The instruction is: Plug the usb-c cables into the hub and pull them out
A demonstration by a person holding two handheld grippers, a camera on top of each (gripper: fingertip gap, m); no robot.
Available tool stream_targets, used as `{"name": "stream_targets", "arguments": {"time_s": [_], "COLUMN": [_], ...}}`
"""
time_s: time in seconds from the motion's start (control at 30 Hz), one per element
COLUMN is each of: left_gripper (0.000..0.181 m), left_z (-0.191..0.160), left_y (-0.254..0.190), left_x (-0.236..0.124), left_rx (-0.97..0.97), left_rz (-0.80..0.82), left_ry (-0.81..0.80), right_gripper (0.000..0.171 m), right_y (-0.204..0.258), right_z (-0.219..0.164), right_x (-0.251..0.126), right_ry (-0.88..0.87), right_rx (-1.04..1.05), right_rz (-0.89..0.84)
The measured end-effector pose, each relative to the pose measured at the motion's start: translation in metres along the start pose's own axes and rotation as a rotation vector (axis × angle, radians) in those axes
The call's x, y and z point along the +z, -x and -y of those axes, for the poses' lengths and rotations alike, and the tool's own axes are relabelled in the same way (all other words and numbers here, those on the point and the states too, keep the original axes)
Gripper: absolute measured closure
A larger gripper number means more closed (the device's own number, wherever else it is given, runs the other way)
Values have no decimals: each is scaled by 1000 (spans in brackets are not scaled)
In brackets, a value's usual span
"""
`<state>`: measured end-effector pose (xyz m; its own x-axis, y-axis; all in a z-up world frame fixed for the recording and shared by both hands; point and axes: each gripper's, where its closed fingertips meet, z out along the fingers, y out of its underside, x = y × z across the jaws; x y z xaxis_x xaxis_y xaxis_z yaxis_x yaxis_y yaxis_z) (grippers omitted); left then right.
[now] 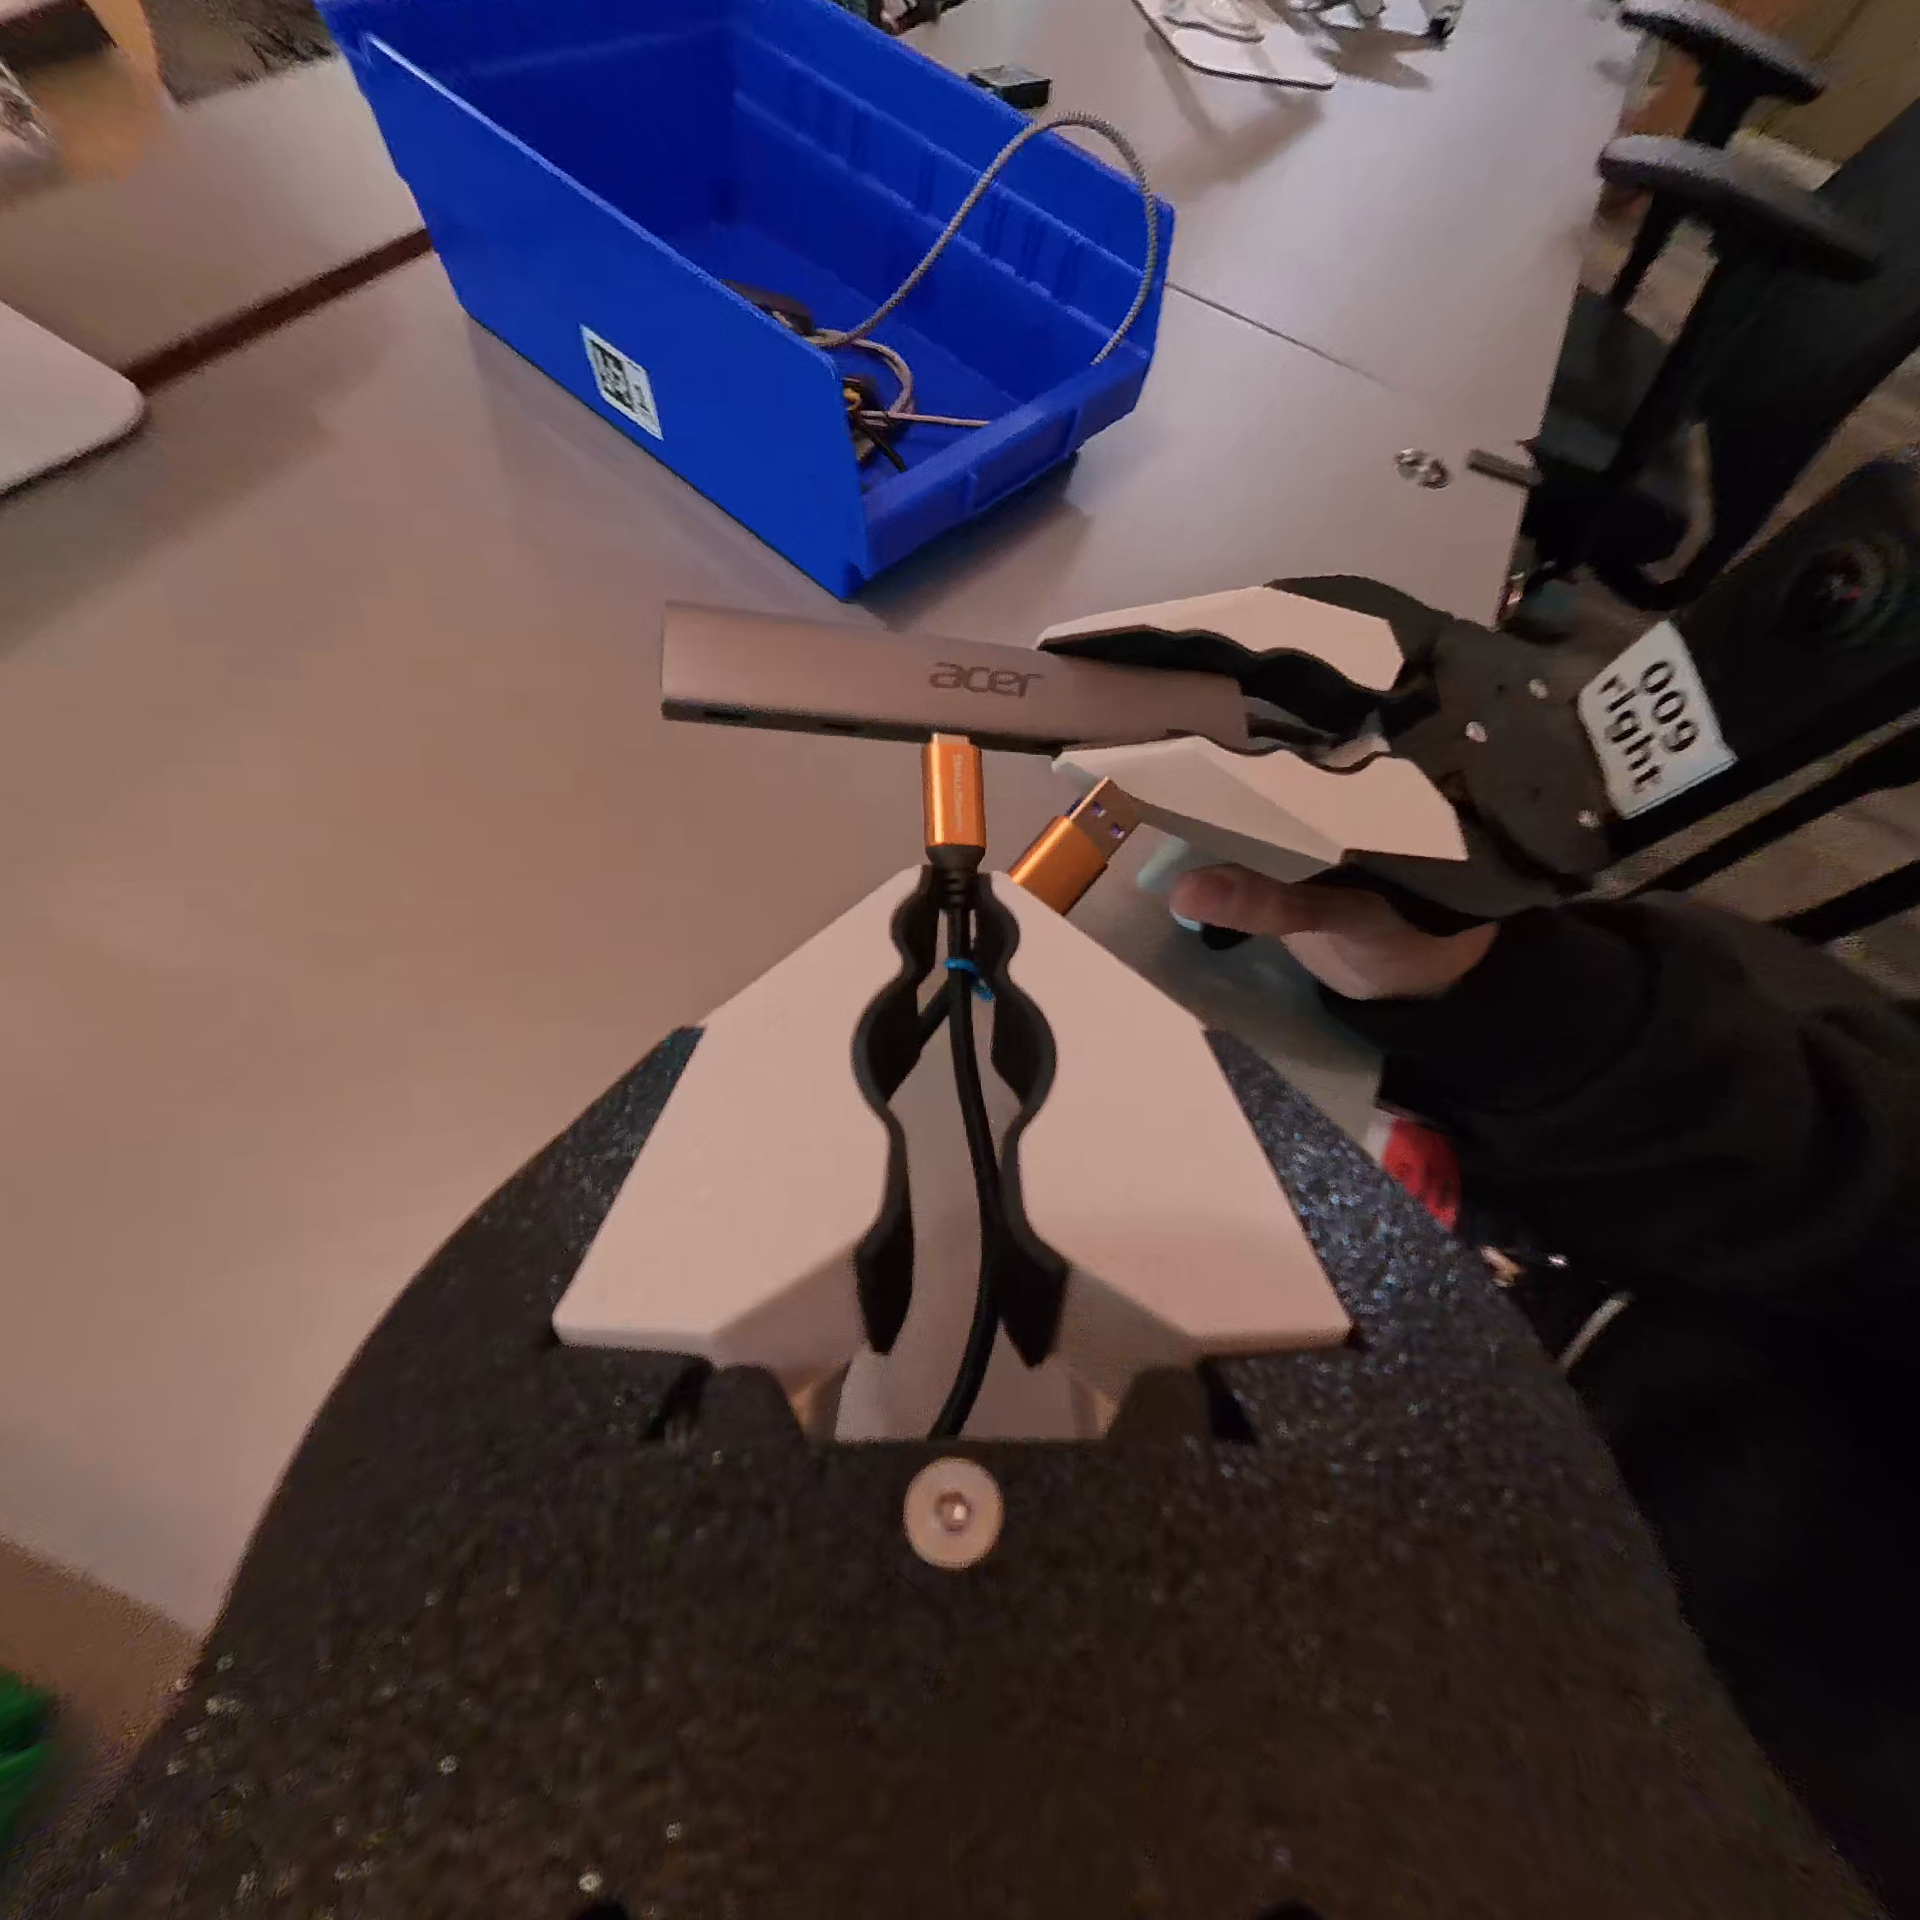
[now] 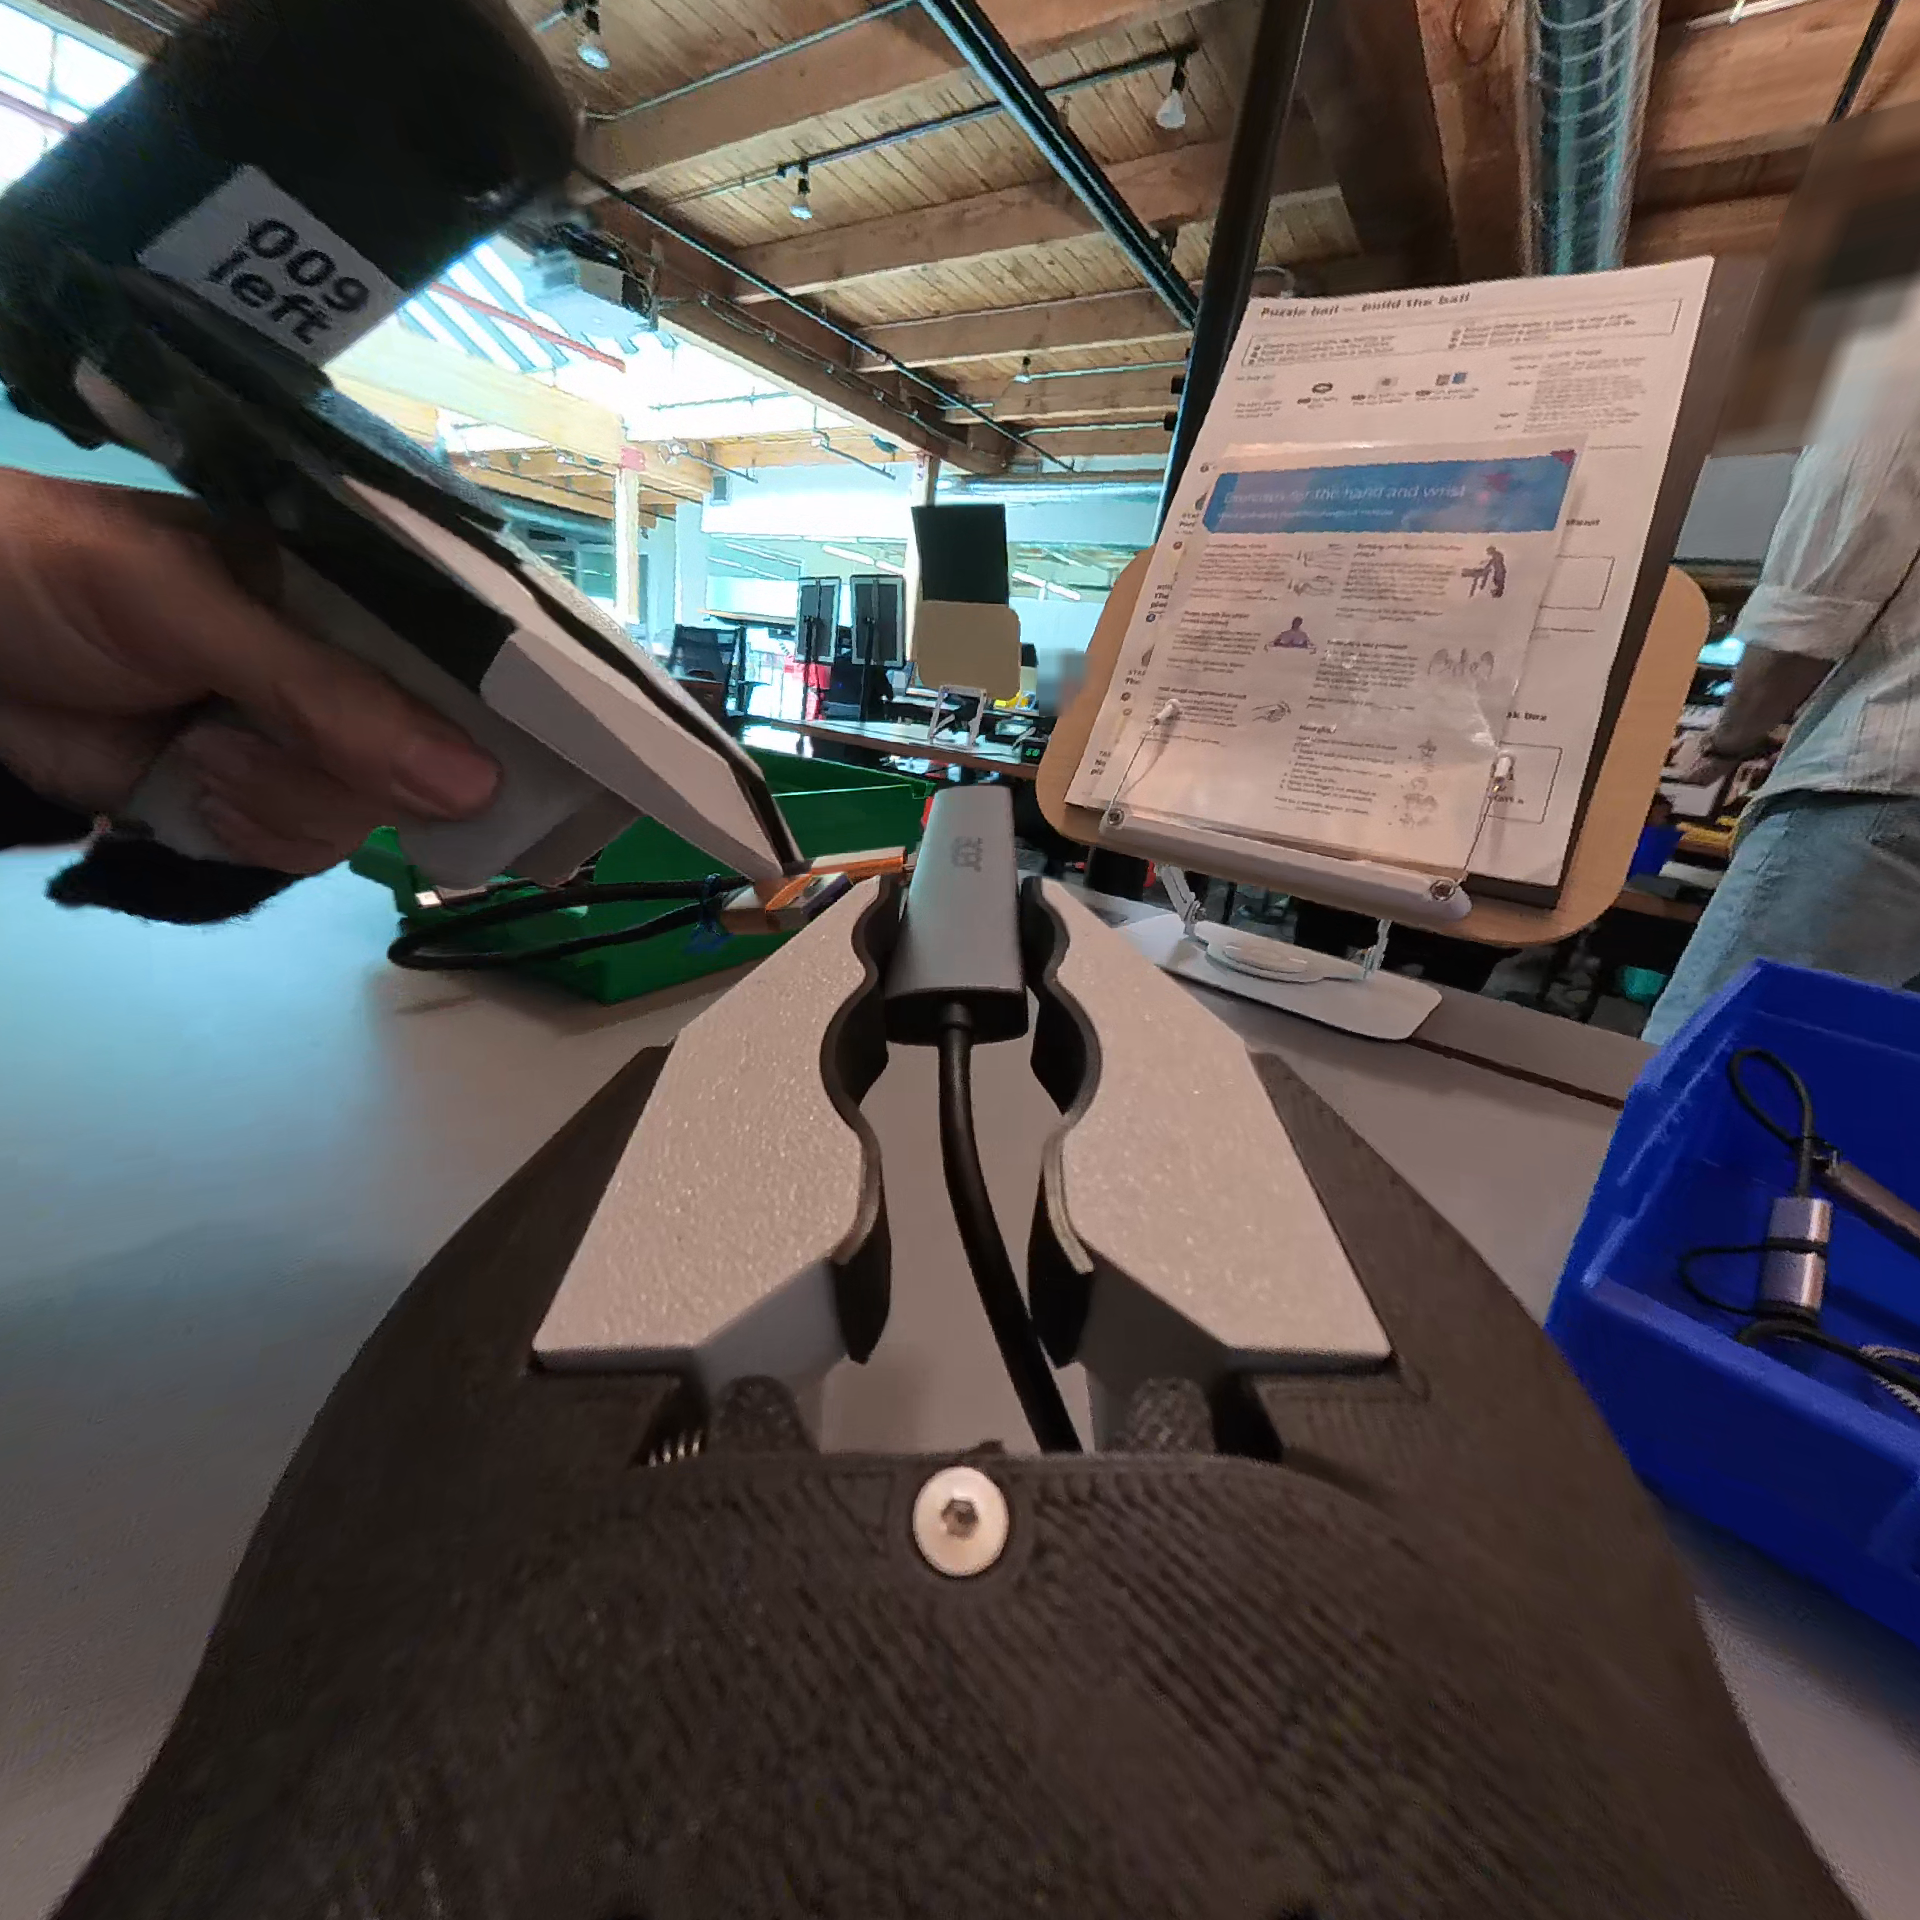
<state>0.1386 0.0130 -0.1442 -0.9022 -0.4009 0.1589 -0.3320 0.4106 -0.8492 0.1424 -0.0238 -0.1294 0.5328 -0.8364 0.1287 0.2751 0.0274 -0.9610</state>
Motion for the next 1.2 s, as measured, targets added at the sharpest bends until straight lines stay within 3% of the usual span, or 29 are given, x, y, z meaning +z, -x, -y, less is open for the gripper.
{"name": "stream_targets", "arguments": {"time_s": [0.03,0.3,0.5,0.67,0.77,0.87,0.97,1.03,1.1,1.2], "left_gripper": [177,178,178,176,164,159,158,159,152,141], "left_z": [0,3,16,17,38,42,1,-35,-63,-91], "left_y": [0,3,1,-2,-3,56,146,197,227,237], "left_x": [1,7,-2,5,-24,-76,-129,-152,-158,-153], "left_rx": [29,110,137,149,131,73,38,188,365,581], "left_rz": [30,130,121,104,67,261,551,671,670,552], "left_ry": [0,-29,-106,-126,-255,-270,-35,200,370,518], "right_gripper": [149,148,147,148,148,148,148,149,149,149], "right_y": [-1,0,0,-13,-43,-64,-66,-63,-57,-48], "right_z": [0,-3,-6,-2,9,23,33,39,43,43], "right_x": [0,0,0,-4,-19,-36,-44,-45,-43,-39], "right_ry": [0,29,18,-1,-5,-22,-35,-56,-66,-44], "right_rx": [12,-16,5,1,-12,-6,-23,-20,-17,-60], "right_rz": [2,-20,-3,-87,-209,-260,-238,-212,-183,-151]}}
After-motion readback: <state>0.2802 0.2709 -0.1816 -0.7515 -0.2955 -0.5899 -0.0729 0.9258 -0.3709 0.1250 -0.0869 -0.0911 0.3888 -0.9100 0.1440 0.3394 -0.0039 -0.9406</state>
